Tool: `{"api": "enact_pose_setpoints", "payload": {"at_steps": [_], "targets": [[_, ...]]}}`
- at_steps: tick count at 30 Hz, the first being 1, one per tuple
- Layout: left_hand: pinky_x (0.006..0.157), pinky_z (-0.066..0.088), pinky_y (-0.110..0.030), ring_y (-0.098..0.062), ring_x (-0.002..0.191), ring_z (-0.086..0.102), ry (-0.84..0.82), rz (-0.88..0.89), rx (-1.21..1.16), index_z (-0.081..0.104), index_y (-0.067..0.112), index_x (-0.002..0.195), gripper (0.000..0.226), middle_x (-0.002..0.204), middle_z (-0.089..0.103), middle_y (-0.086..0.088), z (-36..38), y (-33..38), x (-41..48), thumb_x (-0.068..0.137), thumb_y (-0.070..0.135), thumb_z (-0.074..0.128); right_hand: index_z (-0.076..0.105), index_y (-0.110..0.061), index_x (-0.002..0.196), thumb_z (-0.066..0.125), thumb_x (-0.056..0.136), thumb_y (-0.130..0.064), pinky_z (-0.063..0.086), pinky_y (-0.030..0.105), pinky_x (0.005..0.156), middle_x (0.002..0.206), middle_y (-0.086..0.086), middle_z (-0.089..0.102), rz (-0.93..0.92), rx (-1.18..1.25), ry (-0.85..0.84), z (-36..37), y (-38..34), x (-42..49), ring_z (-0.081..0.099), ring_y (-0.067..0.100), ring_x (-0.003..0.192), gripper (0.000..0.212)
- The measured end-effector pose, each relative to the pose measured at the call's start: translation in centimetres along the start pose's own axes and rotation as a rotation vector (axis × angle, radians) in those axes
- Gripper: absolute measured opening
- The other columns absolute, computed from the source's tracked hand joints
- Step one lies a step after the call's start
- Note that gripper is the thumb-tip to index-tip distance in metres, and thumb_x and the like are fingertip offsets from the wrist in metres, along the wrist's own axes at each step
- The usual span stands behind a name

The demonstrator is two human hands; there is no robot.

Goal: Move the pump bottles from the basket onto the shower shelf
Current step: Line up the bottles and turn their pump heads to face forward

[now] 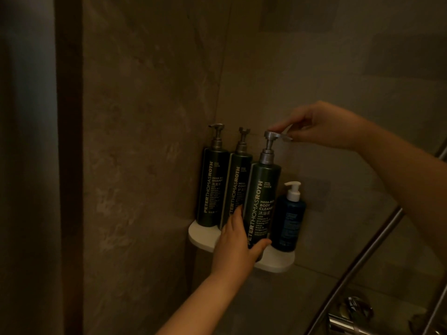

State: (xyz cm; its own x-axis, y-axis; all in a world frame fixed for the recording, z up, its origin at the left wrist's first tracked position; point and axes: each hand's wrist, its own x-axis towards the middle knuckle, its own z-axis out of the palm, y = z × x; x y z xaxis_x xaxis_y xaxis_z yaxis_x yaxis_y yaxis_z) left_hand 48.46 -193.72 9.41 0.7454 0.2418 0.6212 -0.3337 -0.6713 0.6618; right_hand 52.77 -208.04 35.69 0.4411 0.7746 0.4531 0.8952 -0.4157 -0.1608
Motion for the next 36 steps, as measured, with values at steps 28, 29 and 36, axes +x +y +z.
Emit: {"api": "enact_pose_setpoints", "payload": {"at_steps": [28, 29, 36], "targets": [[0.107, 0.035, -0.033, -0.010, 0.133, 0.031, 0.120, -0.029, 0.060, 0.015, 0.024, 0.145, 0.091, 0.146, 0.032, 0.005, 0.1, 0.5, -0.4, 0.076, 0.049, 0.068, 0.075, -0.021, 0.095, 0.076, 0.076, -0.022, 0.048, 0.023, 0.073, 0.083, -0.009, 0.065, -0.049, -0.230, 0.286, 2.5, -1.1, 0.5, 0.061, 0.006, 0.076, 0.019], [0.107, 0.035, -0.033, -0.010, 0.133, 0.031, 0.123, -0.033, 0.060, 0.015, 0.024, 0.145, 0.091, 0.146, 0.032, 0.004, 0.1, 0.5, -0.4, 0.076, 0.049, 0.069, 0.075, -0.018, 0.096, 0.076, 0.077, -0.021, 0.049, 0.026, 0.074, 0.085, -0.007, 0.066, -0.046, -0.237, 0.292, 2.7, -1.2, 0.5, 0.062, 0.009, 0.078, 0.019], [0.106, 0.035, -0.032, -0.011, 0.133, 0.031, 0.139, -0.034, 0.058, 0.017, 0.023, 0.145, 0.091, 0.145, 0.033, 0.004, 0.1, 0.6, -0.6, 0.076, 0.048, 0.070, 0.074, -0.018, 0.101, 0.074, 0.079, -0.019, 0.051, 0.026, 0.079, 0.093, -0.004, 0.069, -0.042, -0.229, 0.288, 2.7, -1.3, 0.1, 0.064, 0.011, 0.084, 0.022]]}}
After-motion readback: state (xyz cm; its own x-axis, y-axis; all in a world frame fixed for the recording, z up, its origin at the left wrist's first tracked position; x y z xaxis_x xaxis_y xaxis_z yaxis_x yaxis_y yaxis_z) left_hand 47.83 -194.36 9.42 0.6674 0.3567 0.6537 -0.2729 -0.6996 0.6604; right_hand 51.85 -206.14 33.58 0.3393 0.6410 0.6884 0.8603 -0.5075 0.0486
